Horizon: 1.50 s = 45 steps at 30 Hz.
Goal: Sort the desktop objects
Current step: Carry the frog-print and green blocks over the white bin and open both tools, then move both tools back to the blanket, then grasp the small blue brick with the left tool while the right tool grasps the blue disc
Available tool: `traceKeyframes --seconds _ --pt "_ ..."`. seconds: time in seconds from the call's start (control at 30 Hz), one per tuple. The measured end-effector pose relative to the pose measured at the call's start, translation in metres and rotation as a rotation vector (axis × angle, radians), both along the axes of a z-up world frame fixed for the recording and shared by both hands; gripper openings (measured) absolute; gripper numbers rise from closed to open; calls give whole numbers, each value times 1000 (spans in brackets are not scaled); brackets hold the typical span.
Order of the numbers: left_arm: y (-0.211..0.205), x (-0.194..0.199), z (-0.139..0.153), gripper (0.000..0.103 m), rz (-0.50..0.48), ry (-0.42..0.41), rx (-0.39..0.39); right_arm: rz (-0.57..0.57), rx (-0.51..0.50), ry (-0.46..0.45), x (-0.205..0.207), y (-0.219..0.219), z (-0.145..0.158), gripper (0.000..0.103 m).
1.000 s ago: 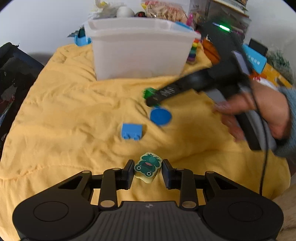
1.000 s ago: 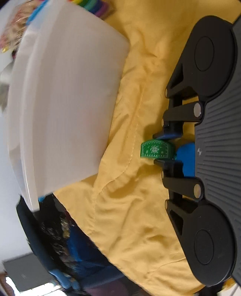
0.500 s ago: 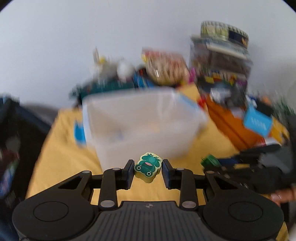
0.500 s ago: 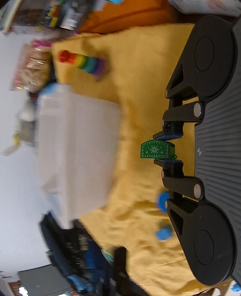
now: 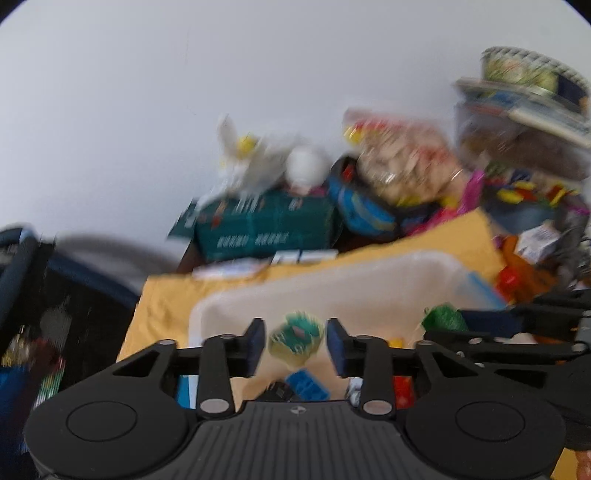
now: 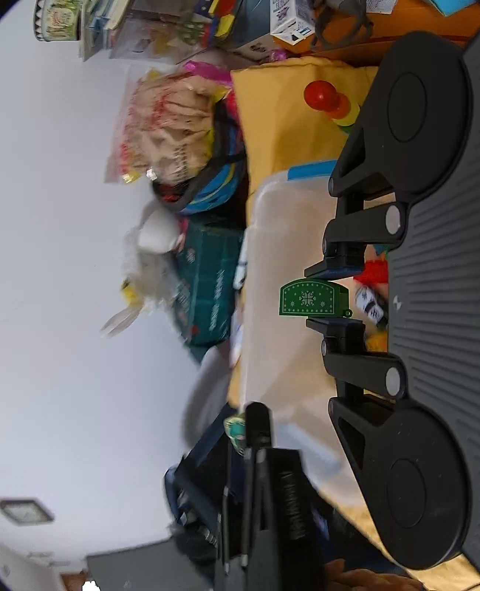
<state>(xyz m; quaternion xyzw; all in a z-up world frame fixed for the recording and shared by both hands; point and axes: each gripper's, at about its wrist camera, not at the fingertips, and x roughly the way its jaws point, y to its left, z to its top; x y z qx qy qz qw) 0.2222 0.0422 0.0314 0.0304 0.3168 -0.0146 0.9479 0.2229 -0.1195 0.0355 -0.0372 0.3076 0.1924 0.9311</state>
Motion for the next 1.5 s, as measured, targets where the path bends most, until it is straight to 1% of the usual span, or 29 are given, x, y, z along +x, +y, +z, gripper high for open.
traceKeyframes --seconds 0.03,0.07,0.13,0.2,0.23,0.3,0.33,0.37,0.43,0.47,0.5,0.6,0.63,0.7,0.73,0.8,0.83,0.9,0.97,1.03,1.1,1.2,1.27,1.37,1.43,1.5 --pt "3 -1 -3 45 15 11 -10 1 -4 6 1 1 -4 32" --pt "6 -5 -5 45 18 13 -26 4 0 14 0 2 -7 32" --pt "11 -15 -4 45 8 4 -47 15 11 -1 -8 1 -9 32" --pt "13 -30 4 47 9 -34 -54 20 17 -18 -17 -3 -8 32" --pt "14 -40 10 49 5 -64 -60 19 29 -26 -21 -5 -6 32" --pt "15 -59 18 56 -4 -106 -81 19 54 -47 -30 -9 -2 33" --pt "15 -71 21 57 -18 -127 -88 27 63 -52 -37 -11 -1 33" --pt "13 -83 22 58 -32 -144 -86 34 68 -55 -42 -11 0 33" --pt "10 -108 20 58 -47 -168 -56 56 69 -67 -58 -16 -2 34" --pt "9 -121 16 59 -55 -175 -35 67 63 -67 -66 -17 -5 38" --pt "6 -134 9 61 -59 -172 -13 75 55 -63 -75 -19 -10 39" --pt "4 -166 -18 64 -85 -122 12 96 27 -15 -94 -22 -31 41" --pt "4 -176 -30 64 -94 -95 21 102 19 19 -100 -24 -41 41" --pt "4 -188 -53 64 -99 -16 34 104 12 80 -111 -27 -59 41" --pt "4 -192 -62 64 -95 22 26 101 2 100 -116 -28 -65 41" --pt "7 -200 -79 64 -89 95 -23 110 -33 125 -128 -26 -79 41" --pt "9 -204 -85 64 -86 119 -46 116 -48 134 -135 -25 -84 41" --pt "9 -211 -95 64 -85 149 -56 136 -58 156 -148 -25 -93 41" --pt "8 -216 -101 64 -82 163 -52 149 -76 189 -161 -22 -104 41" --pt "9 -220 -102 64 -84 166 -66 155 -94 215 -172 -22 -114 41" --pt "11 -223 -103 64 -81 166 -69 165 -100 234 -177 -20 -117 41" --pt "11 -223 -107 64 -75 193 -66 161 -98 218 -178 -19 -114 41" --pt "13 -222 -107 64 -67 199 -66 154 -87 208 -177 -19 -111 41" --pt "15 -219 -106 64 -65 201 -56 145 -80 208 -180 -19 -114 42" --pt "15 -221 -106 64 -72 192 -41 134 -61 211 -182 -21 -117 42" --pt "16 -221 -107 64 -81 199 -43 137 -31 201 -183 -21 -116 42"
